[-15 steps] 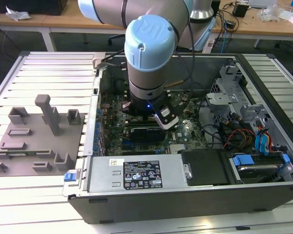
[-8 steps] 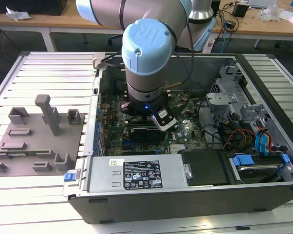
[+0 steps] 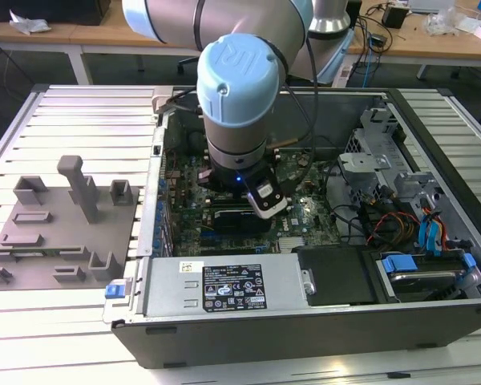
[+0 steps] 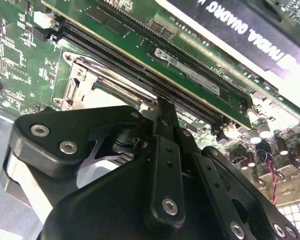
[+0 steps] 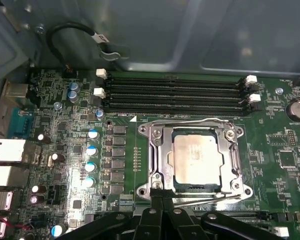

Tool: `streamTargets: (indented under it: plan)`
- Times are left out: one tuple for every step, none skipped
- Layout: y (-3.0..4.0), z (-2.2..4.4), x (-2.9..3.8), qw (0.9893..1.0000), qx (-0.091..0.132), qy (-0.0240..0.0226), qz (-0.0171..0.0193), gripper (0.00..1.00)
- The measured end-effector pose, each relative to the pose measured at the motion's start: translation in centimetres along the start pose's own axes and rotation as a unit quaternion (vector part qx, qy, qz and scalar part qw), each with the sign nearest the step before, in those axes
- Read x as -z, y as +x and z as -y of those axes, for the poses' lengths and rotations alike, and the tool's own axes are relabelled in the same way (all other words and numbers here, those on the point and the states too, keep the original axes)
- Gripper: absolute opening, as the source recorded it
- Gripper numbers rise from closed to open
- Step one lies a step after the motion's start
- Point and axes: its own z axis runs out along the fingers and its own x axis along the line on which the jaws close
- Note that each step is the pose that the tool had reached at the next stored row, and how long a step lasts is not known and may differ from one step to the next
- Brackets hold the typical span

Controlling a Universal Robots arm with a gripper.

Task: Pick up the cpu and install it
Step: 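Install the second cpu locking lever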

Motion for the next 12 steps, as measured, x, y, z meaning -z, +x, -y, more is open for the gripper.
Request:
streamTargets:
  plan:
    - [0.01, 0.05, 0.02, 1.0, -0.001, 0.0001, 0.0003, 0.11]
    - [0.01, 0.09, 0.04, 1.0, -0.002, 0.0002, 0.0005, 0.11]
    - [0.02, 0.13, 0.05, 1.0, -0.002, 0.0002, 0.0008, 0.11]
    - [0.03, 0.17, 0.06, 1.0, -0.003, 0.0002, 0.001, 0.11]
    - [0.04, 0.21, 0.08, 1.0, -0.004, 0.0003, 0.0012, 0.11]
    - [0.05, 0.25, 0.09, 1.0, -0.004, 0.0004, 0.0015, 0.11]
    - [0.07, 0.29, 0.11, 1.0, -0.005, 0.0004, 0.0017, 0.11]
    - [0.08, 0.31, 0.12, 1.0, -0.005, 0.0004, 0.0018, 0.11]
    - [0.12, 0.31, 0.12, 1.0, -0.006, 0.0004, 0.0021, 0.11]
    - [0.18, 0.31, 0.12, 1.0, -0.007, 0.0003, 0.0023, 0.11]
    - [0.28, 0.32, 0.12, 1.0, -0.008, 0.0002, 0.0026, 0.11]
    - [0.38, 0.32, 0.12, 1.0, -0.008, 0.0001, 0.0028, 0.11]
